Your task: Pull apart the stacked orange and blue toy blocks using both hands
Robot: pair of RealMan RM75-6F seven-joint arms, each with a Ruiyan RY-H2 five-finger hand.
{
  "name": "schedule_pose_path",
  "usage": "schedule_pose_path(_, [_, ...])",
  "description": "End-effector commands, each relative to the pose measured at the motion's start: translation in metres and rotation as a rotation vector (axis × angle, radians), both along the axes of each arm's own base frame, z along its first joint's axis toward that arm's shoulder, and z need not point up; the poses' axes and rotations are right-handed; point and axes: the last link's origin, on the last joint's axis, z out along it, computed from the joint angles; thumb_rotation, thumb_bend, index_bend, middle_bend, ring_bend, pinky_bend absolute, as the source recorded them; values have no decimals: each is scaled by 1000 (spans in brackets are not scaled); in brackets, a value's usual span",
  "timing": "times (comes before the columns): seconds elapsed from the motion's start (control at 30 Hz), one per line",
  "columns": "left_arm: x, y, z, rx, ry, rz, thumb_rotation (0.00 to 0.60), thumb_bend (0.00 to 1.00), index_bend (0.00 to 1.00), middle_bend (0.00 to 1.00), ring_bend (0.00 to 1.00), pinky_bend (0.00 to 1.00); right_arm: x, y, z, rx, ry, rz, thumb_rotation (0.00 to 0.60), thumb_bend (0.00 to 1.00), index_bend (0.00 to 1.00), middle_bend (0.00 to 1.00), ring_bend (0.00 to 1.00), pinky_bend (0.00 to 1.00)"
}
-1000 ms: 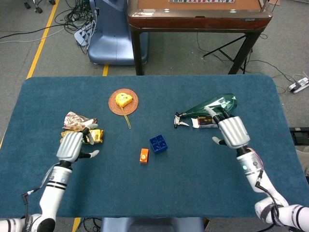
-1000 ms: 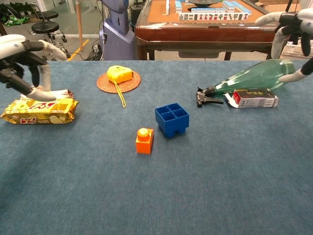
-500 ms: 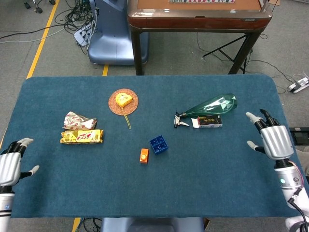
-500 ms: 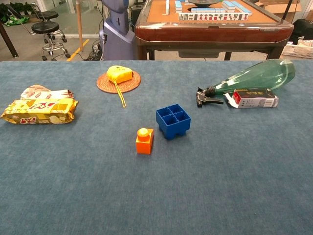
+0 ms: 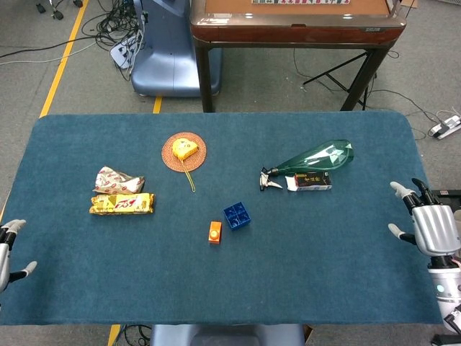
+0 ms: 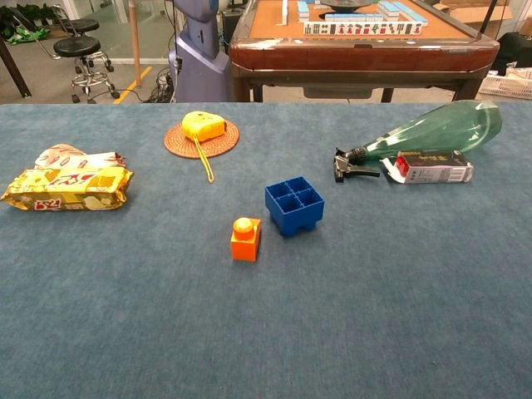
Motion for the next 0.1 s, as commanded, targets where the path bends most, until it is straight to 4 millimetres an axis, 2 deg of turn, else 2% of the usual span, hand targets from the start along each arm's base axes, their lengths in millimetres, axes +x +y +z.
schedule_pose_path(0.03, [0, 1, -3, -2, 0, -3, 600, 54, 207, 193, 167, 345, -1, 0, -1, 4, -8, -1, 600, 0, 216, 358, 401, 385])
schedule_pose_path(0.1, [1, 1, -5, -1, 2, -7, 600, 54, 207, 193, 167, 345, -1, 0, -2, 6, -16, 1, 600, 0, 216, 358, 401, 385])
